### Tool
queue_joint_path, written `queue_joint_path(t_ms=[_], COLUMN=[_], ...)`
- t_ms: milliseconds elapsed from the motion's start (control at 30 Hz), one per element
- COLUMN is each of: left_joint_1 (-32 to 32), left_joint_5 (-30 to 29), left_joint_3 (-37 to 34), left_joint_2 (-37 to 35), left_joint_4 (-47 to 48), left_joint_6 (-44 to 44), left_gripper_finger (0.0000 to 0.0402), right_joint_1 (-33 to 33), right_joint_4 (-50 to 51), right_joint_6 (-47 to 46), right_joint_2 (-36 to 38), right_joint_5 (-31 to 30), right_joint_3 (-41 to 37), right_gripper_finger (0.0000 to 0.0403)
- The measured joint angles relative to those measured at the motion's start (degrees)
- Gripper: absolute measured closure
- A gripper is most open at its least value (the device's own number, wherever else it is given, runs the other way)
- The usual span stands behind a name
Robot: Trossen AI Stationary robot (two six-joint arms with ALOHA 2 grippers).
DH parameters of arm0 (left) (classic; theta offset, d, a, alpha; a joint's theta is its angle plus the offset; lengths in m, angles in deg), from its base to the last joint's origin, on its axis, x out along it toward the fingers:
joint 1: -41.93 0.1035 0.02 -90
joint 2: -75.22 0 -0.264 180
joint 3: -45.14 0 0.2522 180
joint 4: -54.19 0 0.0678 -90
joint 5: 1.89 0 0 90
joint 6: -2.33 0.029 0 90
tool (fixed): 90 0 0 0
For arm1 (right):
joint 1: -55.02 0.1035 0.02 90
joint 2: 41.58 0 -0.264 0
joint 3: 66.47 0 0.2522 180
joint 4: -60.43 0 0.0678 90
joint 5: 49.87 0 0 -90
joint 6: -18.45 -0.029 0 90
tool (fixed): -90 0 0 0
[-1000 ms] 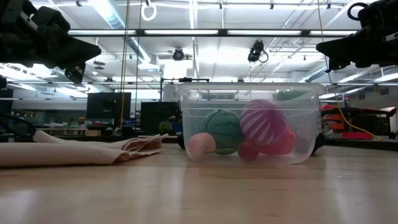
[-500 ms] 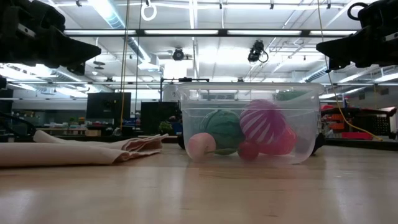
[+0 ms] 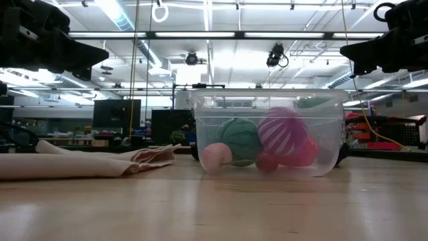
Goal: Pick and placing Produce into tupperware
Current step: Return to Home Position
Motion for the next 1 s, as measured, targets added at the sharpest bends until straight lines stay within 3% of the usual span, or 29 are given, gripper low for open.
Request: queue_joint_path(t_ms=[1000], left_joint_1=[0.0], left_joint_5=[0.0], left_joint_3=[0.0], left_joint_2=[0.0], left_joint_4=[0.0], left_joint_6=[0.0], left_gripper_finger=[0.0365], right_joint_1=[0.0], right_joint_4=[0.0], right_joint_6=[0.0], right_joint_2=[0.0], right_joint_5=[0.0], right_joint_3=[0.0], right_gripper_finger=[0.0386])
